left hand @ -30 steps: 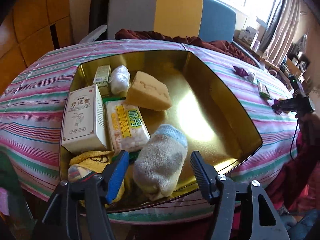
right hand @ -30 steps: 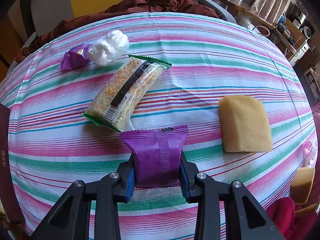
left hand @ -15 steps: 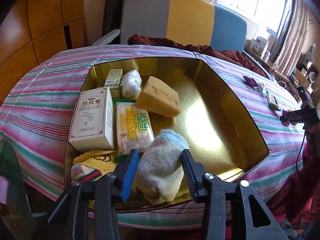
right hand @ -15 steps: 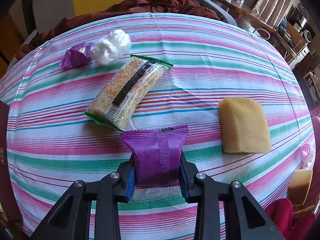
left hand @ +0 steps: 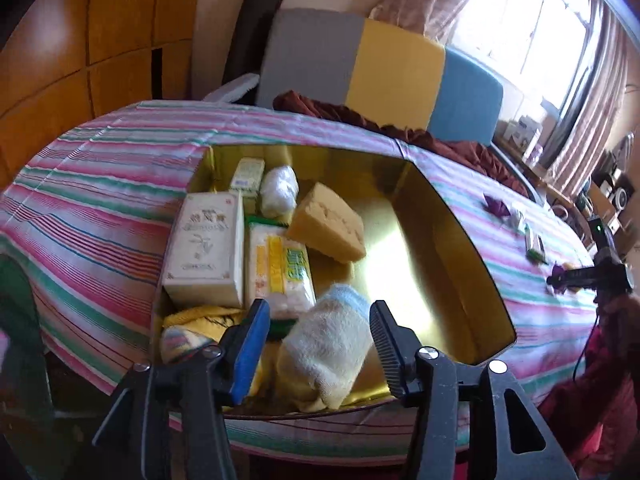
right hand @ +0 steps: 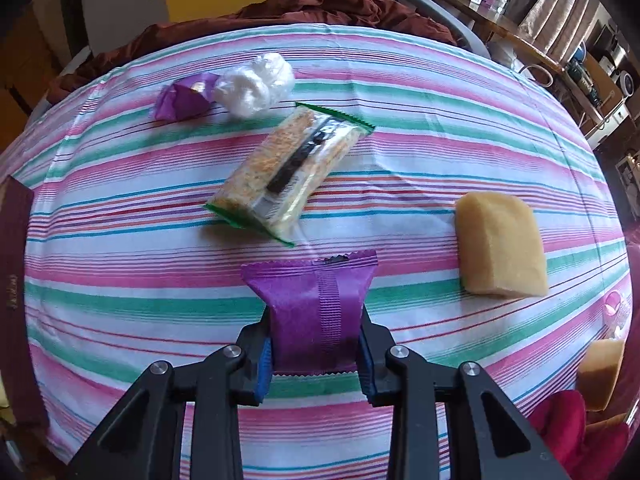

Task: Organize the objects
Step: 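Lower the purple packet into the gold box and open the right tool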

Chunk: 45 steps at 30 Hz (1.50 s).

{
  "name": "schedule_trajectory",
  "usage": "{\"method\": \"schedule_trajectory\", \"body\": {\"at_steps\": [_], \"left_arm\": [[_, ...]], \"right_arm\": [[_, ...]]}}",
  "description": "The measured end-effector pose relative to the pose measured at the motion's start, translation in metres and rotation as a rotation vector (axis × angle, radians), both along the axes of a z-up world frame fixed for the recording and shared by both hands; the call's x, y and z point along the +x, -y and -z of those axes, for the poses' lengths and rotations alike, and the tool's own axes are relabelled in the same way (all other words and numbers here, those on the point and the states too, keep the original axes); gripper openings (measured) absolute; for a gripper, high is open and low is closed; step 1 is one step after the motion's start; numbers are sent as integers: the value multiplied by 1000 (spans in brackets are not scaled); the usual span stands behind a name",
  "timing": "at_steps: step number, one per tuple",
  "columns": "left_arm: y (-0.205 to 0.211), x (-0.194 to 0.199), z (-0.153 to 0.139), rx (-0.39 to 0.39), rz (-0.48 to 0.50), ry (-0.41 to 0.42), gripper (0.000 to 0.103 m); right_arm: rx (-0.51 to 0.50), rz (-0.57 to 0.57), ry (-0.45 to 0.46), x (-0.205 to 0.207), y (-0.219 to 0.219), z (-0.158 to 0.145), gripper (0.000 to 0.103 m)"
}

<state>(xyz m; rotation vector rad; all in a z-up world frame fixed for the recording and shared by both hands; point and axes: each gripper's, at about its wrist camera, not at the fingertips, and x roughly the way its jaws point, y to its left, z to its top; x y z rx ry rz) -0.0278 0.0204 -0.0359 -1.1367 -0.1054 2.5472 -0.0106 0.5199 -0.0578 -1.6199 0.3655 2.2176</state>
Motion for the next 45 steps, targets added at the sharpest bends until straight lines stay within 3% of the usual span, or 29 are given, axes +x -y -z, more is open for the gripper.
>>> {"method": "schedule_trajectory", "body": {"at_steps": [6,11,16,21,28,33,36,45], "left_arm": [[15,4,-23,14,-46,-68,57],[27,7,-25,19,-79,-68,58],[40,8,-22,37,-107,-59,58],[43,7,-20,54,-111,-50,58],[44,5,-16,66,-111,-29,60],[46,4,-14,49,-134,-29,67],[47,2,-12,31,-150,-26,68],[41,8,-17,-34,-163,-74,70]], "right_arm": [[-35,-219,-120,-5,84,-37,33],[-96,-445,-224,-29,187,-64,33],[-150,-634,-203,-51,274,-53,33],[-171,-705,-143,-74,327,-38,33],[-180,-718,-59,-104,362,-7,33],[-211,-719,-14,-111,373,5,39],[-219,-716,-20,-109,372,4,48],[-199,-684,-115,-87,349,-19,52]]}}
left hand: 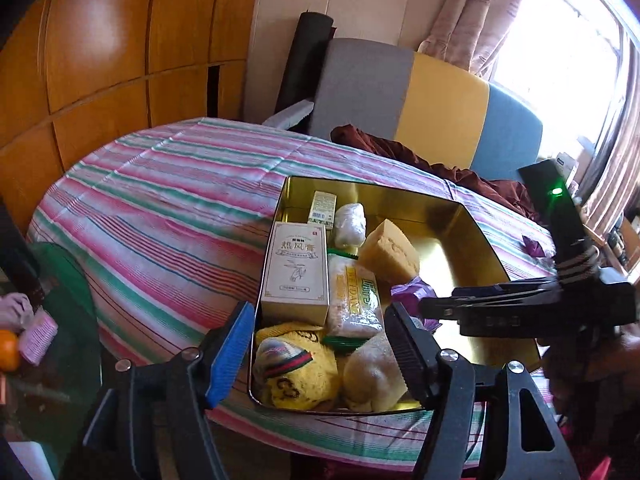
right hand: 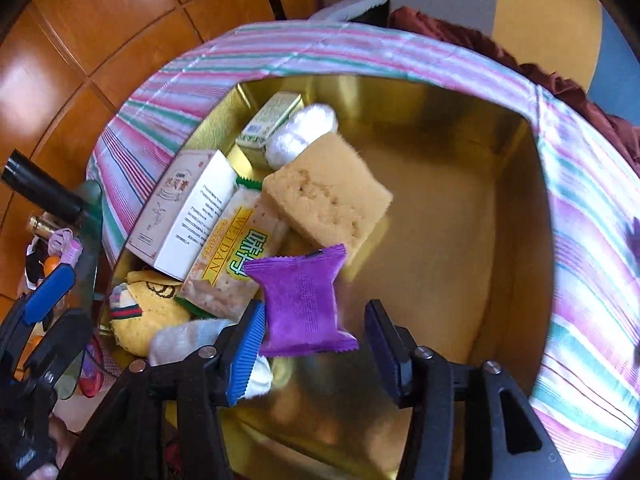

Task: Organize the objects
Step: 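Lower the purple packet into the gold box and open the right tool, then move the left tool to the purple snack packet and grasp it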

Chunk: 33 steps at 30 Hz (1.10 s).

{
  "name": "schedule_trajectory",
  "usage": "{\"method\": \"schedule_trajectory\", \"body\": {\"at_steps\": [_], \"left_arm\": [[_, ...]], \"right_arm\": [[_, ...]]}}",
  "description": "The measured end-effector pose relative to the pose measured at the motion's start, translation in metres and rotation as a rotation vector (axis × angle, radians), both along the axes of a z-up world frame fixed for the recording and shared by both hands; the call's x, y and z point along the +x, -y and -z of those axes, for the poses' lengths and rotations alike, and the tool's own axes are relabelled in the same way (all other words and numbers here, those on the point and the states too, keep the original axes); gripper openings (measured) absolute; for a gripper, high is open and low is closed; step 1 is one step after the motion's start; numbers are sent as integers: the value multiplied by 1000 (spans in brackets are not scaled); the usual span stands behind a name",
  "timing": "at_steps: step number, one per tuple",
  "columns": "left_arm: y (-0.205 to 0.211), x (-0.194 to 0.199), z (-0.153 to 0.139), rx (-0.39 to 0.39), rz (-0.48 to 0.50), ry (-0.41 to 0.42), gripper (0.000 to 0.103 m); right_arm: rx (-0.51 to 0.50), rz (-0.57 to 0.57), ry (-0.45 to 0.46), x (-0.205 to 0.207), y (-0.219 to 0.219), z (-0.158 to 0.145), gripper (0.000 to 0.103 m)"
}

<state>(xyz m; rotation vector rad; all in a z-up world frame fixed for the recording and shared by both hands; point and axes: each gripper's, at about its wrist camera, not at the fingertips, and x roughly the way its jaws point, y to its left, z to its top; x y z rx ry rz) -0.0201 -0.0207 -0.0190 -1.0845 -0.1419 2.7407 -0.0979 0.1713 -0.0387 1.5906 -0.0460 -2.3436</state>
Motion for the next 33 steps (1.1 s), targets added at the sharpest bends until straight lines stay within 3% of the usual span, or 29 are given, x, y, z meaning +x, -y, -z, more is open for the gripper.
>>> {"method": "schedule_trajectory", "body": {"at_steps": [6,15,26,33], "left_arm": [[-10,6,-9,-27,26,-30,71],[-34,10,-16,-67,86,-37,71],[-84,11,-26,-128,201,-51,72],[-127,7,-32,-156,299,-45,72]], "right_arm": [[-3,35,-77,16,-26,-21,52],[-4,179,-130,40,-104,-39,52],[79,429,-154,58,-237,-49,52],[171,656,-203,67,-332,-45,52]]}}
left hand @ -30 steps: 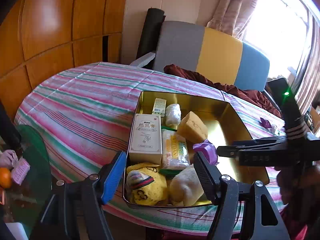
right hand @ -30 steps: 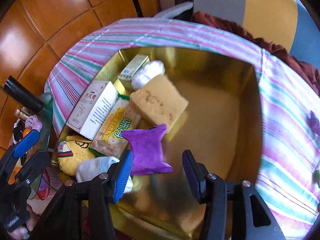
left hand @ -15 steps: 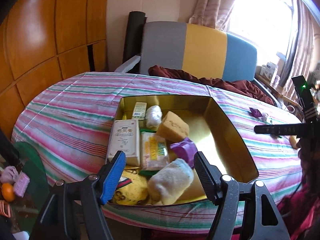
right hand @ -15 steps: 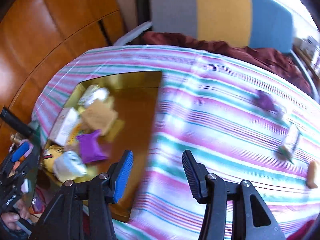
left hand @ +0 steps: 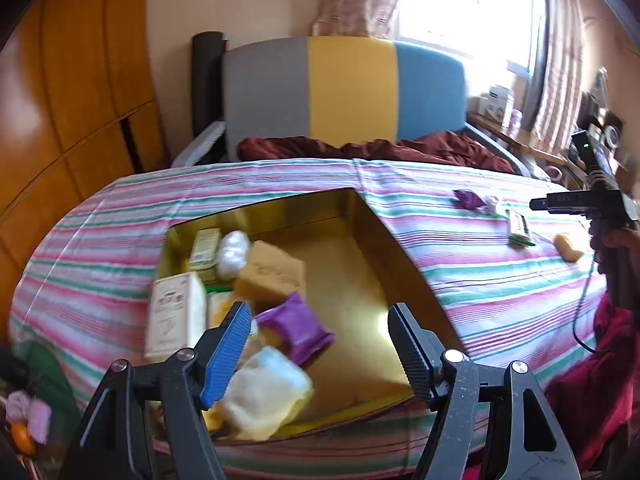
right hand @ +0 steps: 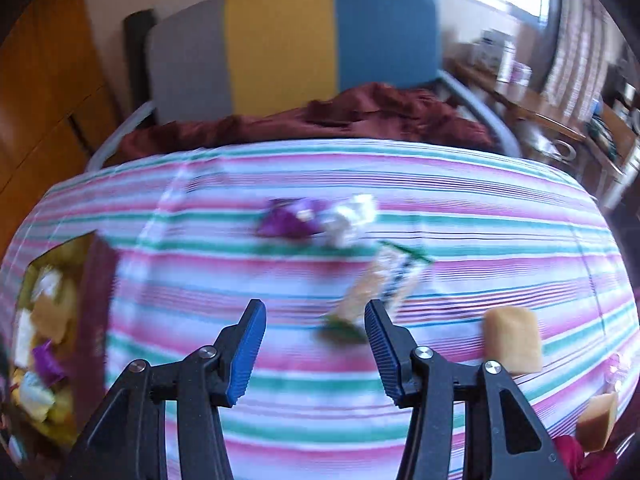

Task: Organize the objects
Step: 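Move the left tool to the purple snack packet and grasp it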

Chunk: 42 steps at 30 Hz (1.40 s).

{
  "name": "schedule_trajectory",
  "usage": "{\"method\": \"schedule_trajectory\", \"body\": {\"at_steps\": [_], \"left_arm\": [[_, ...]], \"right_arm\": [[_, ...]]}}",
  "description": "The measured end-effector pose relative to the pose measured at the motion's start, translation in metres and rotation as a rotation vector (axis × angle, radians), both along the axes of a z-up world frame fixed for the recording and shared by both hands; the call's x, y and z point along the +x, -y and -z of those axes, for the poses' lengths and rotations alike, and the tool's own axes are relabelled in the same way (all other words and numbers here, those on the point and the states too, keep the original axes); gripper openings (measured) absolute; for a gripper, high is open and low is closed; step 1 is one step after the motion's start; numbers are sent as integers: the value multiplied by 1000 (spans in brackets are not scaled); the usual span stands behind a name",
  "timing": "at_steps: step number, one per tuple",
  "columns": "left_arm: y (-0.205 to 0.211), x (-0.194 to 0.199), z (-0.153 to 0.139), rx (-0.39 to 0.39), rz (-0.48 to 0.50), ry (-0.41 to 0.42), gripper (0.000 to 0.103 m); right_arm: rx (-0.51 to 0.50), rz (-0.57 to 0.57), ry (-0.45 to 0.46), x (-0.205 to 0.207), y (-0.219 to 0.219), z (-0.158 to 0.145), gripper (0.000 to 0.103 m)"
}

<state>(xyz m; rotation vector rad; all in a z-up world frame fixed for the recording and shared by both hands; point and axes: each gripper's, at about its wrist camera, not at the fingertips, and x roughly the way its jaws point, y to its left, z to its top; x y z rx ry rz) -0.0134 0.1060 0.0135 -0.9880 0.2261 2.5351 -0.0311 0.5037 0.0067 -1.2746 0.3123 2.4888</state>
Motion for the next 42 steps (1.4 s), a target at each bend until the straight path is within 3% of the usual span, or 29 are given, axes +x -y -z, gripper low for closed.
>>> {"method": "schedule_trajectory", "body": {"at_steps": [3,7,10,15,21,28,32,42], "left_arm": [[-19,-1,-2,-4,41,6,72],[-49,-5,-5,-10,100,12,72],[-74,-9,-6,-8,147,30,72],[-118,-21,-2,-24,199,79,72],[-162,-47,5,7,218,210,72],[-212,-79,10,21,232,268,71],[-238,-102,16,23,227,293,70],[-307,-172,42,69,180,369,65]], "right_arm": [[-6,134,-28,12,-40,13,52],[-176,328,-97,36,-85,21,52],[-211,390,-124,46,-98,18,52],[-326,416,-125,52,-108,26,52],[-413,455,-161,64,-119,30,52],[-453,528,-289,89,-131,18,52],[-484,574,-358,104,-137,14,64],[-557,499,-355,93,-133,18,65]]}}
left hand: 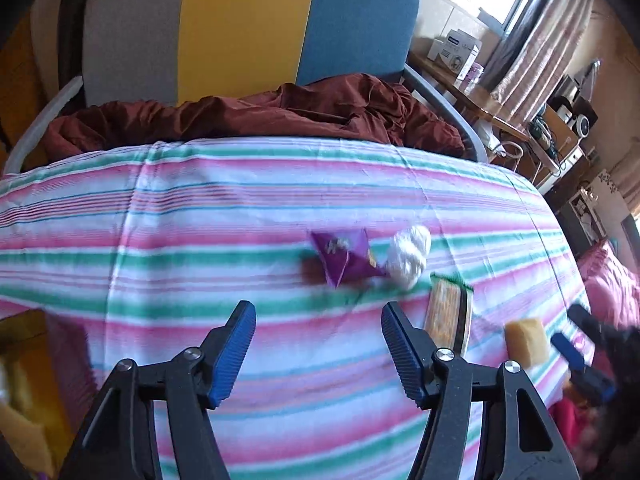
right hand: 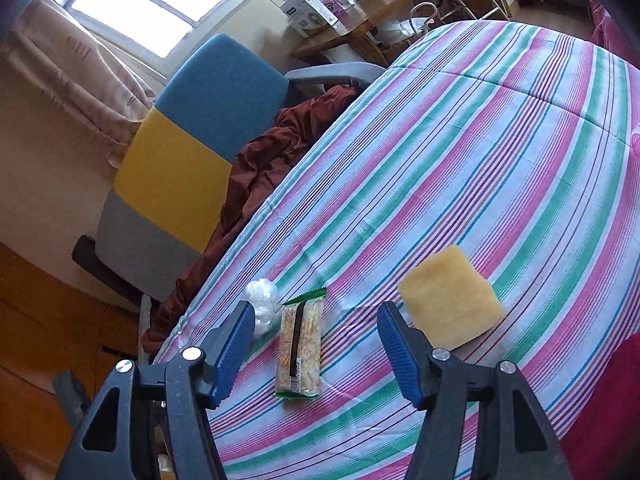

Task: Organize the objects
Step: 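Move the left tool to the purple snack packet and grasp it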

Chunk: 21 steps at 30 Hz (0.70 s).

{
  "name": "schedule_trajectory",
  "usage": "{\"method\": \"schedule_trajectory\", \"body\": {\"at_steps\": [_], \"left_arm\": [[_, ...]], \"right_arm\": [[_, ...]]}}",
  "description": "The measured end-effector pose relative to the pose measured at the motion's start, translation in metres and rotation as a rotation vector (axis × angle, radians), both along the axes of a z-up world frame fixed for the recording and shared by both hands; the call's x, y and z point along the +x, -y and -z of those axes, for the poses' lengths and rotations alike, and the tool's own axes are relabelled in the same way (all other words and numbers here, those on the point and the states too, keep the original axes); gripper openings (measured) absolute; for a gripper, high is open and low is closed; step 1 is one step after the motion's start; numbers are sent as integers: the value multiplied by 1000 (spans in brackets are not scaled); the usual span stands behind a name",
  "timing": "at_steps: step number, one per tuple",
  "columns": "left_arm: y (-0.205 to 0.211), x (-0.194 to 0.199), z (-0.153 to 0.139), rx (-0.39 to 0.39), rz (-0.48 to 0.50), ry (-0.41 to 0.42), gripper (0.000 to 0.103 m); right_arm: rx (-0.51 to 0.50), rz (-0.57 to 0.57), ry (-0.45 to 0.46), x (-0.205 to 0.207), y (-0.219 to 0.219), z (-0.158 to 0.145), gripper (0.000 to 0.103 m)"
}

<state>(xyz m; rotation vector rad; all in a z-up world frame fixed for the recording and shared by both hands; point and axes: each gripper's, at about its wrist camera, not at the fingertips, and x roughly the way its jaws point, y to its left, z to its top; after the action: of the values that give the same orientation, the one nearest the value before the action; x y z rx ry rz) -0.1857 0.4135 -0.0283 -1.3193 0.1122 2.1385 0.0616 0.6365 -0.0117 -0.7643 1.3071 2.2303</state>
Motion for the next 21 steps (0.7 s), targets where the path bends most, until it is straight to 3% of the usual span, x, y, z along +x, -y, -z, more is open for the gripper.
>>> {"method": "schedule_trajectory", "body": {"at_steps": [2,3,5,7,12,21], "left_arm": [[-13,-8,0,-7,-11,-33,65],[-22,-5,-4,-27,29,-114,65],[-43,7,-10,-106,185,-304,71],[-59,11,-3,-207,317,-374,74],[-73,0,25,-330,504,-352,74],[-101,-17,59,-348,606,-309,72]], "right_arm": [[-9,-20,1,-3,1,2,65],[-14,-29,1,-4,2,3,65],[-32,-42,-1,-5,2,5,65],[-51,-50,3,-6,1,8,65],[-89,-72,2,-9,0,13,65],[-108,-72,13,-10,0,17,65]]}}
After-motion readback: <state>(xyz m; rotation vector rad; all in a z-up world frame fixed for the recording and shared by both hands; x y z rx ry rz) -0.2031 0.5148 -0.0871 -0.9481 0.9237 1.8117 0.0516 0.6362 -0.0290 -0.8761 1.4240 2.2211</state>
